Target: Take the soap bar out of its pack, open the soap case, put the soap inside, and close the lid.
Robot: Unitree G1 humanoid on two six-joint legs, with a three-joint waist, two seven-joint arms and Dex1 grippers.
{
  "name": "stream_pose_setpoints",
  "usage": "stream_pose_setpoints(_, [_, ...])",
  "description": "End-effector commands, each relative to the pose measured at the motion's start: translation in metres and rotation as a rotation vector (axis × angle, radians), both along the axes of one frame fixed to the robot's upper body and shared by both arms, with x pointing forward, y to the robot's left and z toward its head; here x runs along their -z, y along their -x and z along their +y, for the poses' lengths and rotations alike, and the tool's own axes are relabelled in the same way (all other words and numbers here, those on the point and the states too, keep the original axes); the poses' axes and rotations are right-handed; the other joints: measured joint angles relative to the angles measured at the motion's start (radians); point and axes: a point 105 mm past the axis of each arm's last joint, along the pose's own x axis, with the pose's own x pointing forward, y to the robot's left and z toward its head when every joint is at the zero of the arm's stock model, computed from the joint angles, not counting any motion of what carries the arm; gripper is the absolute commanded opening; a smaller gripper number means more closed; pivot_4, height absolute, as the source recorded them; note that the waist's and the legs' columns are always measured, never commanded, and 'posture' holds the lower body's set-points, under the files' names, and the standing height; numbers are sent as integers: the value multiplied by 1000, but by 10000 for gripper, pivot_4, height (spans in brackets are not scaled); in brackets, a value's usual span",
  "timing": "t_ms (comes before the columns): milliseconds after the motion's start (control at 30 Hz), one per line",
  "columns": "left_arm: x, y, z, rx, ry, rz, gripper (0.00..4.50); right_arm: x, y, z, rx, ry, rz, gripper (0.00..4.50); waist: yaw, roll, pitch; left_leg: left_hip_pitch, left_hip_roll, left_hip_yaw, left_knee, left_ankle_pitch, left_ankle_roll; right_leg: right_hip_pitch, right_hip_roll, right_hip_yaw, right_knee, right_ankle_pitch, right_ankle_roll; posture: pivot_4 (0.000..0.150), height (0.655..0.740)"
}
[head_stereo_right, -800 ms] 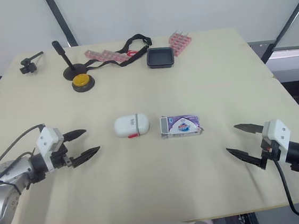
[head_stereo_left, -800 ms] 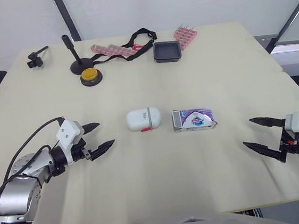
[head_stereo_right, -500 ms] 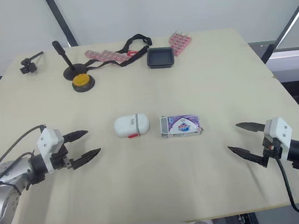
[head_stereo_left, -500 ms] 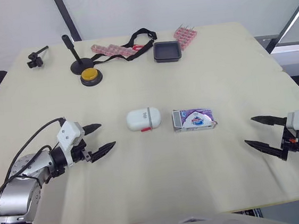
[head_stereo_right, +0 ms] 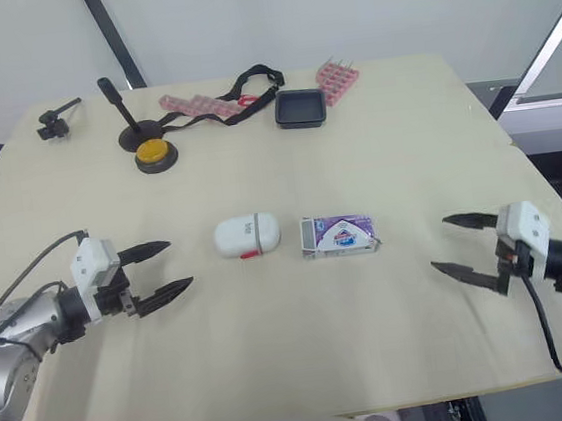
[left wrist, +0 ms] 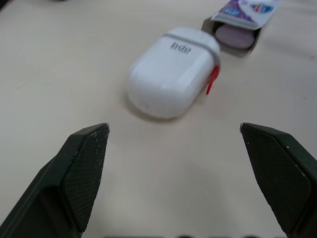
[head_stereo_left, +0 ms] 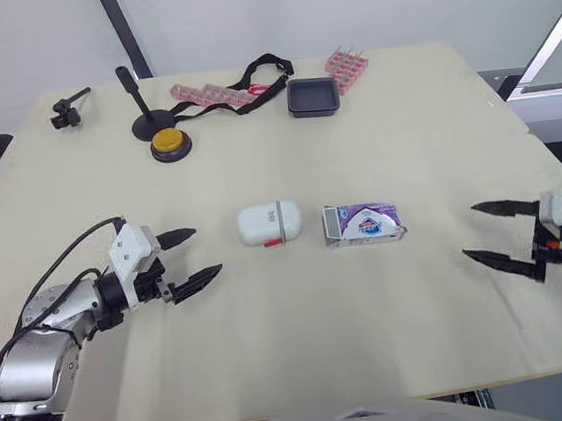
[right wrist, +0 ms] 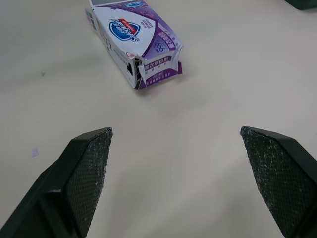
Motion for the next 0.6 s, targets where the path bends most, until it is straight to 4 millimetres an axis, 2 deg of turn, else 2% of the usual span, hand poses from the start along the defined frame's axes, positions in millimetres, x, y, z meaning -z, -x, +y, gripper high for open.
stream_pose_setpoints(33, [-15, 14, -21, 119, 37, -30, 45000, -15, -12, 16, -83, 47, 12, 44627, 0, 0, 0, 0, 0, 0, 0, 0, 0, 0, 0, 0, 0, 0, 0, 1500, 7291])
stream_pose_setpoints(200, [-10, 39, -46, 253, 63, 8, 45000, -21, -33, 43, -189, 133, 32, 44627, 3, 1, 0, -4, 0, 0, 1, 0, 1, -4, 0, -1, 1, 0, 0, 1500, 7291])
stream_pose_setpoints(333, [-7, 47, -54, 291, 76, 23, 45000, -20, -44, 60, -231, 164, 49, 44627, 14, 1, -1, -6, 1, 0, 3, 1, 2, -6, 0, -3, 3, 0, 0, 1500, 7291])
stream_pose_setpoints(433, [-6, 48, -58, 298, 76, 14, 45000, -19, -52, 75, -283, 187, 52, 44627, 13, 1, -1, -8, 1, 0, 8, 0, 3, -8, 0, -4, 6, 0, 0, 1500, 7291])
stream_pose_setpoints(600, [-7, 41, -57, 273, 74, -18, 45000, -17, -53, 90, -337, 198, 87, 44627, 15, 1, -1, -11, 0, 0, 11, 1, 3, -10, 0, -4, 9, 0, 0, 1500, 7291])
